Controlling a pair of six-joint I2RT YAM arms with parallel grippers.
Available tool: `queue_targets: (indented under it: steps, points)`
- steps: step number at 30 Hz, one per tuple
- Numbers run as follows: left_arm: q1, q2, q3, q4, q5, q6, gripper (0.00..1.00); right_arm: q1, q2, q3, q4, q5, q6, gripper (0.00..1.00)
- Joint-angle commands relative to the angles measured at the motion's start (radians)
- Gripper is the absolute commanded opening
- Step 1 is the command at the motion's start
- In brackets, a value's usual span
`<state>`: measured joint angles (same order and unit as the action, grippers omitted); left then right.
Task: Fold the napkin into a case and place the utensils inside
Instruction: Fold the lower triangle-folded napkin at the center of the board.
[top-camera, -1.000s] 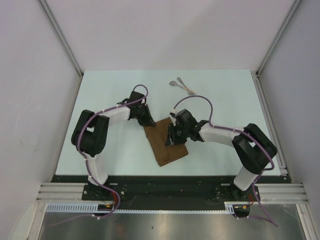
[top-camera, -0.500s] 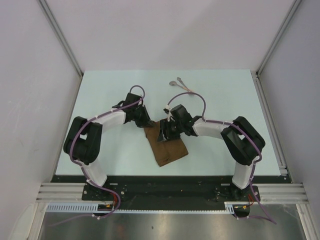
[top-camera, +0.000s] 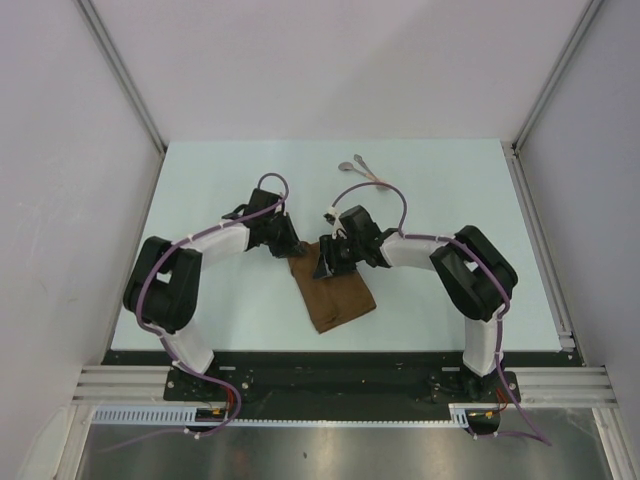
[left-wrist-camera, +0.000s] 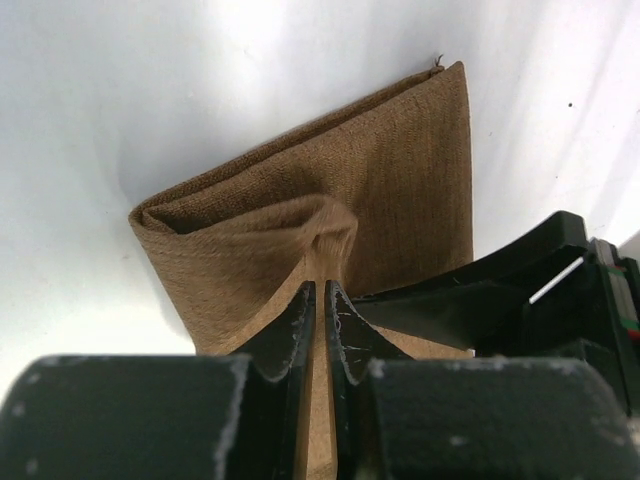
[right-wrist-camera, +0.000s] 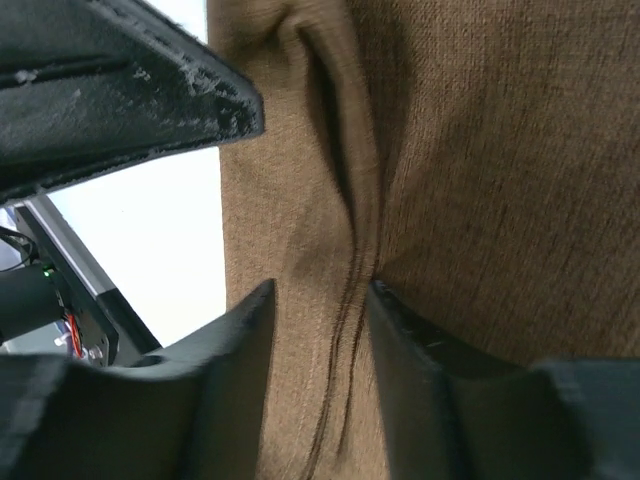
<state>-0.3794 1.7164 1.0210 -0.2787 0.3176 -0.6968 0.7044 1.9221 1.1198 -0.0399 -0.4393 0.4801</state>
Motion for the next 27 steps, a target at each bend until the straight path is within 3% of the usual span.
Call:
queue_targets:
  steps: [1, 7, 13, 27]
  points:
    - [-0.004, -0.063, -0.007, 0.013, 0.003, 0.022, 0.11, -0.002, 0.028, -0.008, 0.09, -0.041, 0.026, 0.42]
    - [0.007, -0.092, 0.036, -0.039, -0.02, 0.052, 0.11, -0.008, 0.011, -0.008, 0.086, -0.038, 0.028, 0.29]
    - [0.007, -0.135, 0.031, -0.05, -0.017, 0.054, 0.12, -0.019, -0.003, -0.005, 0.084, -0.032, 0.032, 0.0]
    - [-0.018, -0.216, -0.144, 0.006, 0.001, 0.028, 0.11, -0.04, -0.08, -0.034, 0.061, 0.031, 0.046, 0.0]
